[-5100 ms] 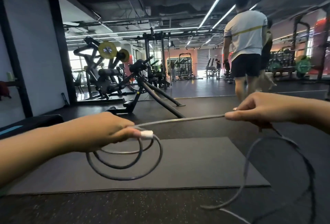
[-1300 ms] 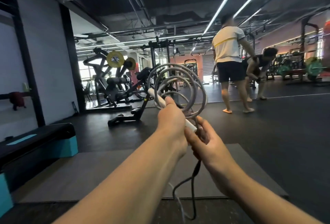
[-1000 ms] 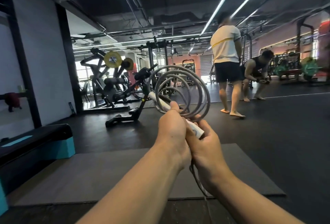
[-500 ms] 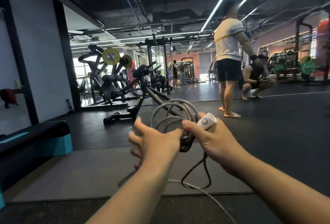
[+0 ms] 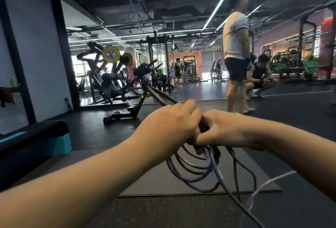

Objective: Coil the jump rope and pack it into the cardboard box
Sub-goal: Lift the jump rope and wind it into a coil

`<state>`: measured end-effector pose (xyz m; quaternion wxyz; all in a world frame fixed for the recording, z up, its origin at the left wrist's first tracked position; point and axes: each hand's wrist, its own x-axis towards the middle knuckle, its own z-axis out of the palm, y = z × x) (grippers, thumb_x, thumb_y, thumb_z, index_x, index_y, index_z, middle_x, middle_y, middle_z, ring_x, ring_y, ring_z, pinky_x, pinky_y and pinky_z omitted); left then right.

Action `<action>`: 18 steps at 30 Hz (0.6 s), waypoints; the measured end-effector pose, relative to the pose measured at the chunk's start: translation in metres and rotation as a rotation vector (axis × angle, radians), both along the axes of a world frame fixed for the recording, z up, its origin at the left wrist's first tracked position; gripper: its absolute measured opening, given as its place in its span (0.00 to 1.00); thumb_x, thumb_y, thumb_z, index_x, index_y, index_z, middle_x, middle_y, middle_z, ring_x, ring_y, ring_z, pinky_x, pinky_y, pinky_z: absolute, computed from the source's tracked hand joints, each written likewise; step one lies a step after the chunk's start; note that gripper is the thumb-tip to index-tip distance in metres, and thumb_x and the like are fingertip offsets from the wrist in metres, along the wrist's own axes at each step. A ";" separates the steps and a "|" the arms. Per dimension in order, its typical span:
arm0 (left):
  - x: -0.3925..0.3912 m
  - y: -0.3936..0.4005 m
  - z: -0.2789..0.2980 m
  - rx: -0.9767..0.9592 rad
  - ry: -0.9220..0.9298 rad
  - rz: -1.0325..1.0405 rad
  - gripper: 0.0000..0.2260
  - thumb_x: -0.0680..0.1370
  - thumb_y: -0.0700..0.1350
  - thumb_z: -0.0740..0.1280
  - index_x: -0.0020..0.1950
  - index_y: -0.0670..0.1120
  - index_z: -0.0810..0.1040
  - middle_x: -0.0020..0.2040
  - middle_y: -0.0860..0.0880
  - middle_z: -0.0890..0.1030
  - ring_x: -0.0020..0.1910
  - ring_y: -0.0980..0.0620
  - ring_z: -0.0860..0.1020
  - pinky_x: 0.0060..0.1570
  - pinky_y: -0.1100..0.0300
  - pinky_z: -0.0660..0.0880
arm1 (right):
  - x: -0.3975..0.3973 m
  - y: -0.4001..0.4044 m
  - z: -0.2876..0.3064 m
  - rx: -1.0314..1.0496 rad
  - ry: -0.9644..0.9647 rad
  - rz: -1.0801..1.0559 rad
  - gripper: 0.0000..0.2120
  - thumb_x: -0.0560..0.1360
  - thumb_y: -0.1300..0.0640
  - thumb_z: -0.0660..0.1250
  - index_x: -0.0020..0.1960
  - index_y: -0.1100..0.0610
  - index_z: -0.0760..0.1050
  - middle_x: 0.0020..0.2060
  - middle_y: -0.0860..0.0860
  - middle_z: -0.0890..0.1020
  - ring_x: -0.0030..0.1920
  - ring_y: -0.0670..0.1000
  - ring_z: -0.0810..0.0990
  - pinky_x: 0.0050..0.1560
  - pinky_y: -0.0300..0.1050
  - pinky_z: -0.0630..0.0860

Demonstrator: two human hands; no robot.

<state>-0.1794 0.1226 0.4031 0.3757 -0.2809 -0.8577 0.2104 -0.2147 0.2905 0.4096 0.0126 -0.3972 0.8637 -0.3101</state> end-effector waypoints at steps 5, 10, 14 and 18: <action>0.004 0.005 0.000 0.110 -0.069 0.268 0.05 0.82 0.44 0.61 0.58 0.47 0.71 0.54 0.47 0.74 0.53 0.45 0.77 0.39 0.56 0.65 | 0.001 0.004 0.000 0.152 0.030 -0.100 0.06 0.68 0.50 0.71 0.37 0.52 0.77 0.31 0.47 0.77 0.33 0.46 0.72 0.38 0.46 0.70; 0.013 0.013 0.007 0.013 0.019 0.577 0.10 0.81 0.46 0.60 0.59 0.47 0.76 0.58 0.45 0.77 0.63 0.41 0.69 0.55 0.48 0.64 | 0.010 0.000 -0.001 0.165 0.156 -0.083 0.08 0.72 0.51 0.69 0.38 0.52 0.73 0.29 0.47 0.74 0.30 0.45 0.69 0.35 0.44 0.67; 0.010 0.022 0.007 -0.038 -0.042 0.358 0.16 0.79 0.43 0.61 0.66 0.45 0.67 0.57 0.44 0.79 0.62 0.41 0.73 0.60 0.50 0.65 | 0.011 -0.004 0.003 0.147 0.216 -0.010 0.11 0.73 0.56 0.70 0.36 0.56 0.70 0.28 0.49 0.70 0.28 0.46 0.64 0.30 0.43 0.63; 0.003 0.007 0.007 0.090 -0.341 0.237 0.09 0.79 0.39 0.62 0.55 0.48 0.64 0.37 0.53 0.67 0.41 0.43 0.74 0.36 0.53 0.64 | 0.005 0.006 0.001 0.138 0.119 0.038 0.05 0.70 0.57 0.71 0.42 0.52 0.75 0.33 0.53 0.76 0.32 0.48 0.72 0.36 0.52 0.73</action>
